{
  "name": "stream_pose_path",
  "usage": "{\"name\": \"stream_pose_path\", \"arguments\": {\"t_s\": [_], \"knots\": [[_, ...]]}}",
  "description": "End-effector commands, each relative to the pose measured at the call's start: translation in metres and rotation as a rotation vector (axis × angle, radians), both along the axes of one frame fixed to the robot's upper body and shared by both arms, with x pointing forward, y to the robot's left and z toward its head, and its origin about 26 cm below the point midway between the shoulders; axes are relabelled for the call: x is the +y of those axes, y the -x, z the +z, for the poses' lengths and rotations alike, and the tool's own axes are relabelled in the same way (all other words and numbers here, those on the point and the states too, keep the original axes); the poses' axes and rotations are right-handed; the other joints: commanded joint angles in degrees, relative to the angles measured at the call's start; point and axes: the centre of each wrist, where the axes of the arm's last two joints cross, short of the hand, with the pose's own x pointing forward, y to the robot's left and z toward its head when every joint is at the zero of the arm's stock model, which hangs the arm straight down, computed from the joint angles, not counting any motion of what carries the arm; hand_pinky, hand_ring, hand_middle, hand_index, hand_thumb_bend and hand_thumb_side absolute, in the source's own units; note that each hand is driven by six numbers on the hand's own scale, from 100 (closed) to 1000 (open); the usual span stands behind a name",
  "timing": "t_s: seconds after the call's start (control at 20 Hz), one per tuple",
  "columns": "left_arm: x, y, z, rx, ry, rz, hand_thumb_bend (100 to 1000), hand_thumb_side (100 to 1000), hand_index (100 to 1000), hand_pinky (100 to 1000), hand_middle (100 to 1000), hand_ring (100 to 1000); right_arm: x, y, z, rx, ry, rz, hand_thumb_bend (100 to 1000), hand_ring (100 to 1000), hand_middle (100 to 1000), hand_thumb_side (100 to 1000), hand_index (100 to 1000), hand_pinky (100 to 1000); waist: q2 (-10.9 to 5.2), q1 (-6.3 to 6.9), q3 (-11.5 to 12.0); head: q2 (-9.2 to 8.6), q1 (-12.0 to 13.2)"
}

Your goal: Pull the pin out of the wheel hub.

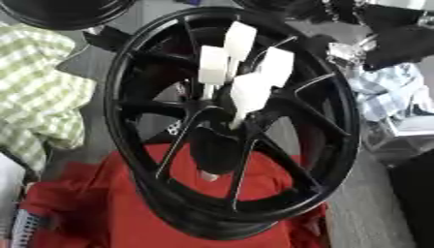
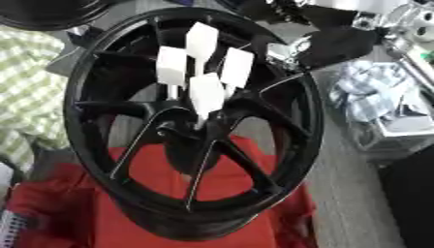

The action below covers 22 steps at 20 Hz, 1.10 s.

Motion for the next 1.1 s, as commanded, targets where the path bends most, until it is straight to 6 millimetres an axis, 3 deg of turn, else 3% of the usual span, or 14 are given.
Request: {"name": "stream_pose_path", "arguments": {"t_s": [0.05,0.45,0.75,1.0,1.1], "knots": [[0.001,0.002,0.008,-0.031,-0.014,0.002,100,749,743,603,590,689,0.0,0.002,0.005,-0.032,0.027,-0.004,100,995,979,526,941,1000,-0.53,0.38,0.1,-0.63,0.1],[-0.002,0.001,0.009,-0.034,-0.016,-0.008,100,753,742,603,590,688,0.006,0.0,0.002,-0.045,0.027,-0.016,100,1000,991,563,942,1000,0.38,0.59,0.7,-1.15,-0.4],[-0.003,0.001,0.01,-0.036,-0.012,-0.014,100,753,743,605,590,688,0.009,0.0,0.001,-0.034,0.031,-0.026,100,1000,994,531,943,1000,0.4,0.81,0.9,-0.84,-0.2],[-0.003,0.0,0.011,-0.04,-0.009,-0.017,100,751,742,605,590,687,0.01,0.0,0.0,-0.035,0.034,-0.021,100,1000,1000,517,944,1000,0.54,0.88,1.2,-2.03,-0.6],[-0.003,0.0,0.011,-0.04,-0.009,-0.017,100,753,742,605,590,687,0.011,0.0,-0.003,-0.031,0.042,-0.026,100,1000,1000,561,944,1000,0.67,0.86,1.3,-2.39,-0.7]]}}
